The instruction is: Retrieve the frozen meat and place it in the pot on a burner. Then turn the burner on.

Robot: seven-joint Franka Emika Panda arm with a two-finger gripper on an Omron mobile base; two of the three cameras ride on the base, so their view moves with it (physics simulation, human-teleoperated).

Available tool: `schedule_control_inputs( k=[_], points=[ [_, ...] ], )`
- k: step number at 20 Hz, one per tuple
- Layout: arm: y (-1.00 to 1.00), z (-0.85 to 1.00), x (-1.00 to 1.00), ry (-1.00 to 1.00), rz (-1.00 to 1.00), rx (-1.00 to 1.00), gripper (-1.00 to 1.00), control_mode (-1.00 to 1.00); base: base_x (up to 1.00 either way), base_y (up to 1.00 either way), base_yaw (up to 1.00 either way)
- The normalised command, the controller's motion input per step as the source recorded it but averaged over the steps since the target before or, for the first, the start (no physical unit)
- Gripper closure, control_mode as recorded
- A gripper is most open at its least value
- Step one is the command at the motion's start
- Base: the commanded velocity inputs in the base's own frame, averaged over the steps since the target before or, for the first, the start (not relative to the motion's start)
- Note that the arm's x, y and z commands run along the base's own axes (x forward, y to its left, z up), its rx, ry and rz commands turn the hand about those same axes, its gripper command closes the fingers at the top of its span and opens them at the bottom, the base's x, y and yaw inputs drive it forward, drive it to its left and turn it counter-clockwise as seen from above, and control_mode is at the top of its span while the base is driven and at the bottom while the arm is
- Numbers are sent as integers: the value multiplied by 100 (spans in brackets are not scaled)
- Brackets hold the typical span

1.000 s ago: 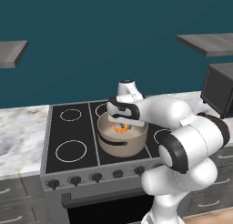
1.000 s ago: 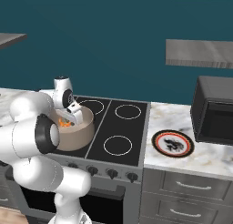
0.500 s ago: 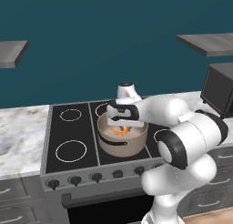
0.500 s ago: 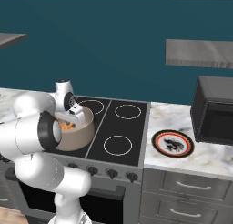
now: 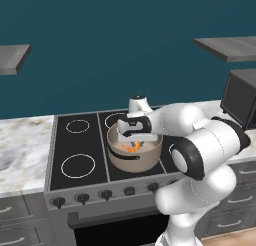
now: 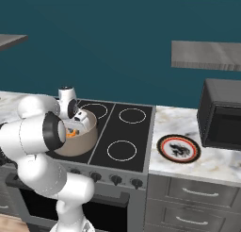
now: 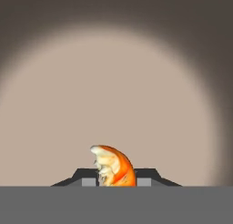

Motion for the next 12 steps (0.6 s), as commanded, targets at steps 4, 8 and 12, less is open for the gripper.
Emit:
schedule_control_inputs(
  k=[4,8,12],
  points=[
    [0,-14,9,0,11,0,100,-100,0,0,0],
    [0,-11,5,0,11,0,100,-100,0,0,0],
    [0,-12,2,0,11,1,100,-100,0,0,0]
  ],
)
